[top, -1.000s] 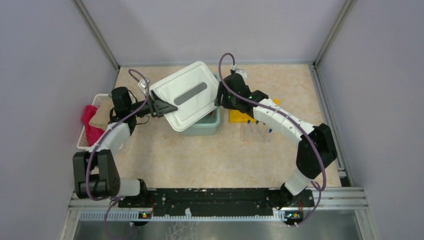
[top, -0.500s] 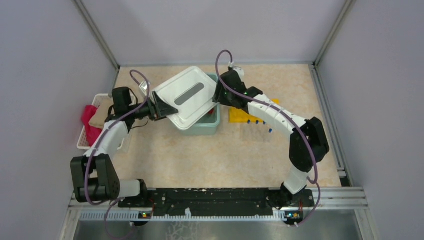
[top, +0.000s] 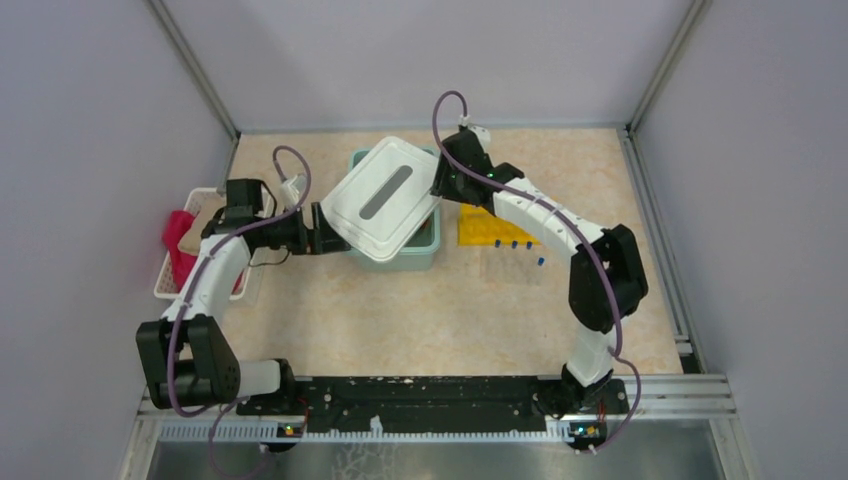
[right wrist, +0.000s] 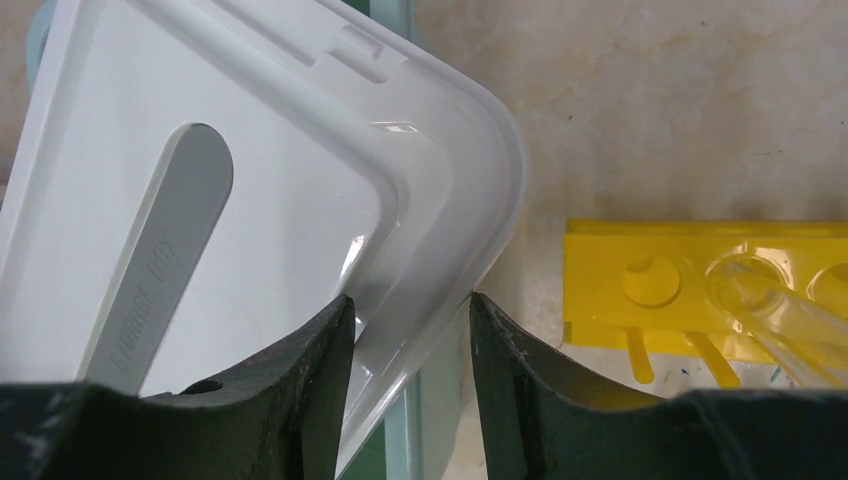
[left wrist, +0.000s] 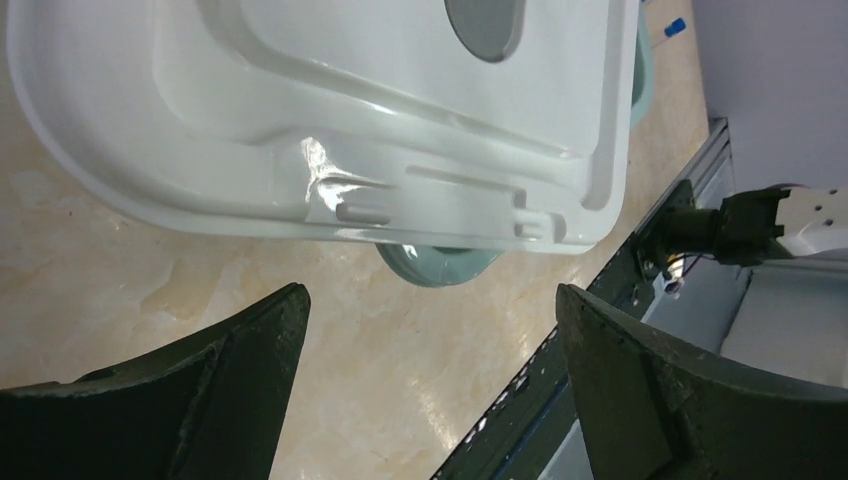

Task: Organize the chemistry lab equipment

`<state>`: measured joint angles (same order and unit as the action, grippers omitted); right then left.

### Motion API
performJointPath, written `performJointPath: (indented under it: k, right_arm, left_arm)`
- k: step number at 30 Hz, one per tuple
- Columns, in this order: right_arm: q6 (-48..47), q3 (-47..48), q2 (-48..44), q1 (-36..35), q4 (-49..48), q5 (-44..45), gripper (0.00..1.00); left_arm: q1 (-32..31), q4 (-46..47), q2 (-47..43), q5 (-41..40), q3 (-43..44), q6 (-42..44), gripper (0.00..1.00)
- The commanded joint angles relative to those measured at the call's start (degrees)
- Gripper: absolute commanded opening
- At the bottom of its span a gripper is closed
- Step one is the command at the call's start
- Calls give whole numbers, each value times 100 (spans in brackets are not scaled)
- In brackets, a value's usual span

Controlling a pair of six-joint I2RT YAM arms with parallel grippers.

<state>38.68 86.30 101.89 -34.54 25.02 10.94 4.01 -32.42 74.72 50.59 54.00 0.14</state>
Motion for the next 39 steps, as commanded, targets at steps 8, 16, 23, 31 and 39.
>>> performJointPath:
  k: [8, 16, 23, 31, 39]
  right_arm:
    - [-430, 779, 438, 133, 383, 97, 41]
    - [-621, 880, 403, 145, 418, 122, 40]
    - [-884, 1148, 531, 141, 452, -5, 40]
    - [-1083, 1453, 717, 144, 582, -95, 40]
    - [-1118, 1711, 942, 145, 588, -182, 40]
  left_arm:
    - [10, -1966, -220, -111, 1222, 2300, 99]
    - [99, -793, 9, -800, 1736, 1908, 91]
    - [94, -538, 716, -527, 1819, 1888, 80]
    - [93, -424, 780, -518, 1445, 2015, 67]
    - [92, -428, 434, -200, 1150, 2027, 58]
